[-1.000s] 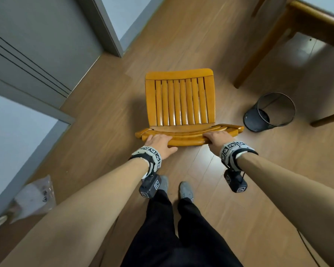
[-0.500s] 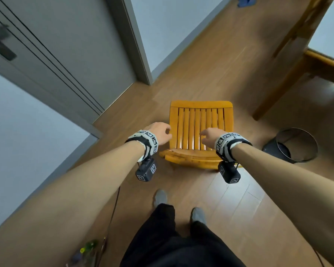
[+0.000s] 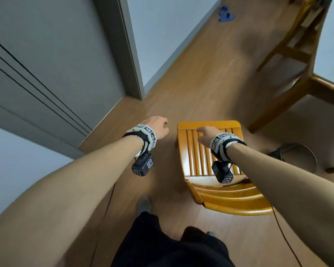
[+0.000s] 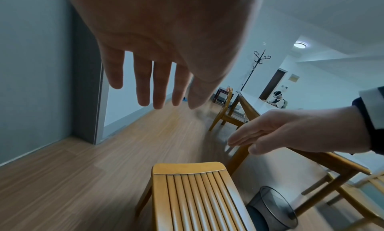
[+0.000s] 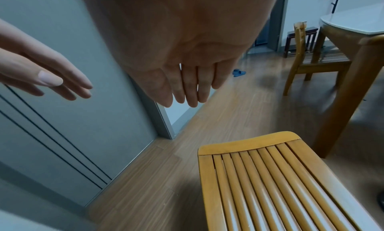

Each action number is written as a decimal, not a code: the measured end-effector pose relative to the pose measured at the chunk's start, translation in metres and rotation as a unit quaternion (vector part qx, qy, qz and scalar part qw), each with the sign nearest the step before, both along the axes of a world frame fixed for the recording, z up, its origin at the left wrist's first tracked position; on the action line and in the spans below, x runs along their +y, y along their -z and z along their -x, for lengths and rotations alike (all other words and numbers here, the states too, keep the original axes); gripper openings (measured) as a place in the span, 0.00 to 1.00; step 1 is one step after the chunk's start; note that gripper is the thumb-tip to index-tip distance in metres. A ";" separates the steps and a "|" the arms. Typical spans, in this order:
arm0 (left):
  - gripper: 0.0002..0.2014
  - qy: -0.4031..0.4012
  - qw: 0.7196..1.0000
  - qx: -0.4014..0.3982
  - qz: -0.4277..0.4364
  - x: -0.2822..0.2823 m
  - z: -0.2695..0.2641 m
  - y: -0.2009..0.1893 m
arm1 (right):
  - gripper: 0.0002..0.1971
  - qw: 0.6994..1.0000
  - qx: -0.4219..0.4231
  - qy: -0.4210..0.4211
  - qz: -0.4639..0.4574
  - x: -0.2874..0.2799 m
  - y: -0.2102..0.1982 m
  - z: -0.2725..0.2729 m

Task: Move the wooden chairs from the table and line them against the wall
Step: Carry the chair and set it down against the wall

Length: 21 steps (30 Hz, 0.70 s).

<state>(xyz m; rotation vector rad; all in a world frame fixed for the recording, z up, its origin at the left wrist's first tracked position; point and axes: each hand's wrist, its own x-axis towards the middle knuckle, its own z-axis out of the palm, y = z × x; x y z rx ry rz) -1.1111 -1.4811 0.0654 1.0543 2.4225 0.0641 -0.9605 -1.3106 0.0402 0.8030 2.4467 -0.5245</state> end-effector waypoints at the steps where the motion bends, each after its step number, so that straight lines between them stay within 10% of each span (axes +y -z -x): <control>1: 0.21 0.007 1.000 -0.002 0.003 -0.002 0.016 -0.001 | 0.28 1.000 -0.006 0.004 -0.003 -0.003 -0.002 0.013; 11: 0.21 0.118 0.993 0.018 -0.012 0.086 0.160 -0.019 | 0.26 0.996 -0.016 0.090 -0.012 0.056 -0.015 0.119; 21: 0.23 0.190 0.982 0.019 -0.005 0.291 0.314 -0.027 | 0.26 0.977 -0.010 0.214 -0.004 0.245 -0.008 0.249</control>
